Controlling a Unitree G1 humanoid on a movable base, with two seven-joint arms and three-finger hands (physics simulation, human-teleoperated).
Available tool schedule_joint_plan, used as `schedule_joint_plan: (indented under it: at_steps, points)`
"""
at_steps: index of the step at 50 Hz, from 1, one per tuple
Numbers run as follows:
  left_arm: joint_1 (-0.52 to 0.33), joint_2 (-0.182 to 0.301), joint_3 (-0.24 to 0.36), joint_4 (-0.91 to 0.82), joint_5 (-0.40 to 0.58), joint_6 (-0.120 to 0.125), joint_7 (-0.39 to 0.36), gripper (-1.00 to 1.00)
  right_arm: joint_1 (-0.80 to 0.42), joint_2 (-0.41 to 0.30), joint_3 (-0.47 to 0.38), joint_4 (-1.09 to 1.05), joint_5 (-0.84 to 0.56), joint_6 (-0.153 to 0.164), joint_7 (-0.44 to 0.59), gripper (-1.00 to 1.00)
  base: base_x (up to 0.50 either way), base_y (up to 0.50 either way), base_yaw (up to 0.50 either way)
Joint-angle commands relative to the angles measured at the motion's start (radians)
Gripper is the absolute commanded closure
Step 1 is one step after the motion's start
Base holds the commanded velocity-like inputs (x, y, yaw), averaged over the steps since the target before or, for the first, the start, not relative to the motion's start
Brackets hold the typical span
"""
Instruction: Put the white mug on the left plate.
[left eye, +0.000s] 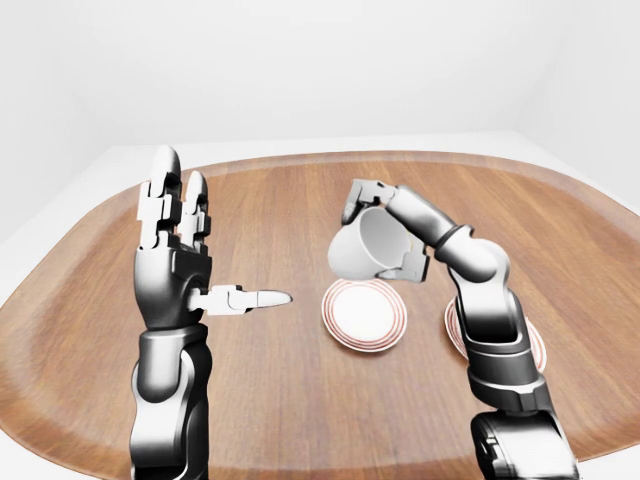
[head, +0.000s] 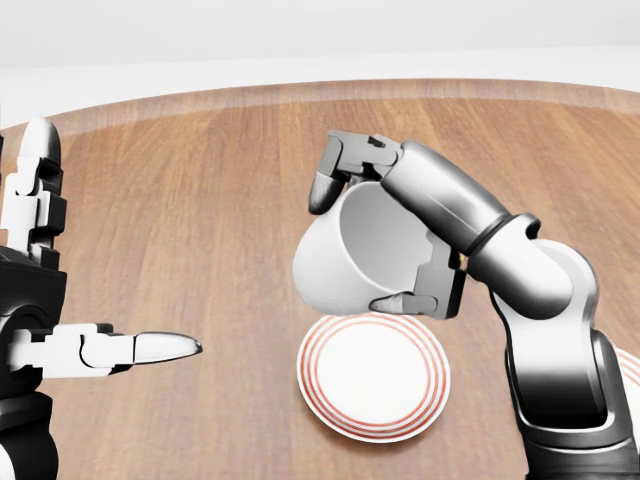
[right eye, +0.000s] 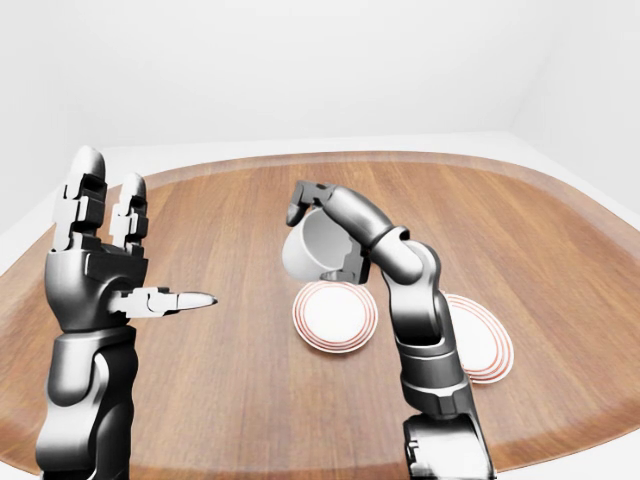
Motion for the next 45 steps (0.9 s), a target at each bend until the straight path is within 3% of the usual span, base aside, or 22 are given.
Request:
schedule_joint_plan:
  at_steps: [1,10,14,20,24,33,39,45]
  points:
    - [0.000,0.001,0.002,-0.001,0.000,0.000,0.000,-0.97,-0.154,-0.064,-0.049,0.342,-0.072,0.000,-0.109,1.00,0.00,0.00,0.00]
    - [0.002,0.000,0.002,-0.001,0.000,0.000,-0.001,-0.97,-0.228,-0.093,-0.026,0.721,-0.224,0.000,-0.307,1.00,0.00,0.00,0.00]
    - [0.003,0.000,-0.001,0.001,0.001,0.000,-0.001,-0.98,-0.242,-0.077,-0.016,0.806,-0.250,0.000,-0.343,1.00,0.00,0.00,0.00]
    - [0.004,-0.001,-0.001,-0.001,0.002,0.000,-0.001,-0.97,-0.301,-0.052,0.018,0.997,-0.310,-0.088,-0.422,1.00,0.00,0.00,0.00]
    - [0.006,-0.002,-0.004,0.000,0.003,0.000,-0.002,-0.97,-0.336,-0.019,0.059,1.135,-0.370,-0.175,-0.463,1.00,0.00,0.00,0.00]
    - [0.005,-0.003,-0.005,0.007,0.003,0.000,-0.003,-0.97,-0.437,0.009,0.074,1.325,-0.407,-0.175,-0.415,1.00,0.00,0.00,0.00]
    - [0.006,-0.002,-0.003,0.008,0.001,0.000,-0.003,-0.97,-0.426,0.033,0.062,1.354,-0.373,-0.175,-0.351,1.00,0.00,0.00,0.00]
    - [0.006,-0.003,-0.007,0.007,0.005,0.000,-0.003,-0.97,-0.426,0.031,0.070,1.388,-0.376,-0.175,-0.366,1.00,0.00,0.00,0.00]
